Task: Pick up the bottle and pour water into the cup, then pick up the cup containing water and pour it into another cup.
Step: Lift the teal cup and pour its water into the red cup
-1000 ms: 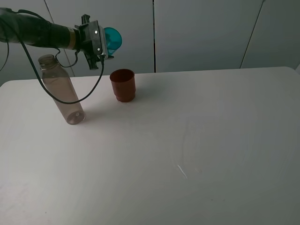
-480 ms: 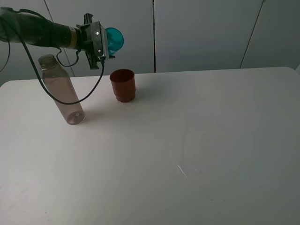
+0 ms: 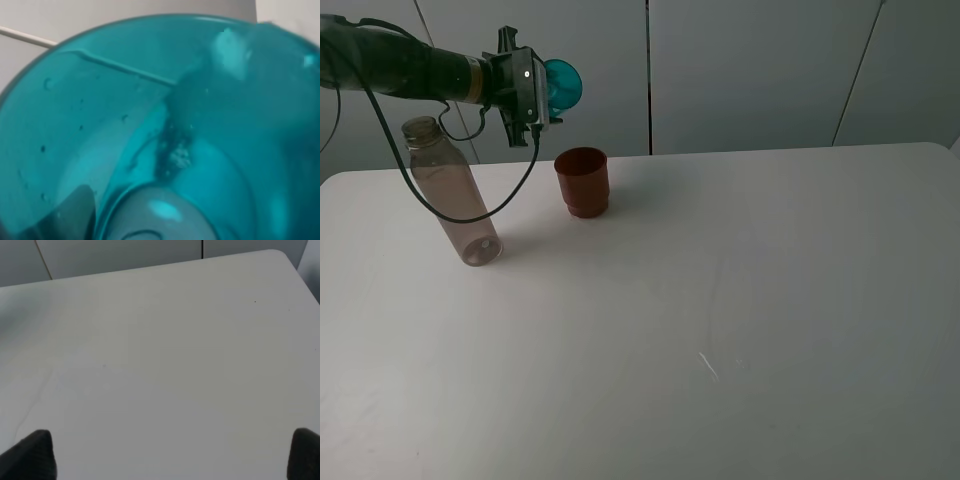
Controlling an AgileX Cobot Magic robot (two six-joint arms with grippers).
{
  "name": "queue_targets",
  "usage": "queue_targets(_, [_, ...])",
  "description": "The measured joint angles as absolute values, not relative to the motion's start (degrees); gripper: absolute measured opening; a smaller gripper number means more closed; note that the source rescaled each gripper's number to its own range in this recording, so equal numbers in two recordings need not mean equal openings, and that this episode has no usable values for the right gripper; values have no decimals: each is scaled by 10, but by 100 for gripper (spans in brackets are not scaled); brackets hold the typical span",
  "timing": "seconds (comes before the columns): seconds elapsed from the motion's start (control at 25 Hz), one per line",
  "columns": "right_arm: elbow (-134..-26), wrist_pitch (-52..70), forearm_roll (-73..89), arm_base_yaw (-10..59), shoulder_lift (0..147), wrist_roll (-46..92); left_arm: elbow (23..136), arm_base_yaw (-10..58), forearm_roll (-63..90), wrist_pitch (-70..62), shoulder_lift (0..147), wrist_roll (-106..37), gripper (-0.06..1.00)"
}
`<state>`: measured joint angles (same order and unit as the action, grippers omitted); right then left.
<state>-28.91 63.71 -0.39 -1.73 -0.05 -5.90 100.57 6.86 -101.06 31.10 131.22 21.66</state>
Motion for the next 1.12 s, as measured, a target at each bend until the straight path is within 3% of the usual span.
queue_targets(1.12, [-289, 637, -4, -17, 0, -59, 1006, 80, -1011, 281, 1311, 146, 14])
